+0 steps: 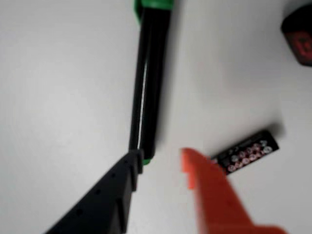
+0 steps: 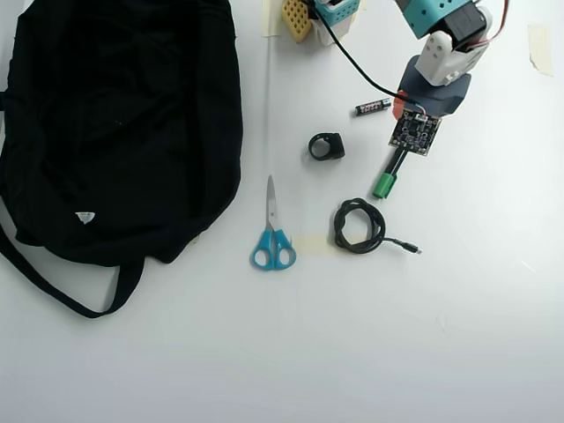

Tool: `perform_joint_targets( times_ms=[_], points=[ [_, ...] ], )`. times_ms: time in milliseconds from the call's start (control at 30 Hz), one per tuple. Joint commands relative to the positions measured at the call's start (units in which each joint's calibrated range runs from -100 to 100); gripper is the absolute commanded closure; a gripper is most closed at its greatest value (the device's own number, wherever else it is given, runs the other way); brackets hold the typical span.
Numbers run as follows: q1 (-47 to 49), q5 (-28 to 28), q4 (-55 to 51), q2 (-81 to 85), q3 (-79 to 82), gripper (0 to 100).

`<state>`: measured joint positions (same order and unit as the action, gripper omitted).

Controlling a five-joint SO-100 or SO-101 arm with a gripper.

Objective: Put the green marker into the black bag

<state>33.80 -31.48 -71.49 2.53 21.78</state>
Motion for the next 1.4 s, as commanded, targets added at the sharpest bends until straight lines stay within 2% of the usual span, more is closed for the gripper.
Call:
perform_joint_targets(
  times_ms=[0,533,800,1367],
  points=[
    [0.38,-0.25,-0.43,0.12,-2.82,83],
    [3.07,-0.35,-0.43,-3.03,-7.04,82],
    [3.15,-0.3,-0.43,-7.26,-10.1,71],
    [1.5,-1.77,0.43,-14.07,-10.91,70]
  ],
)
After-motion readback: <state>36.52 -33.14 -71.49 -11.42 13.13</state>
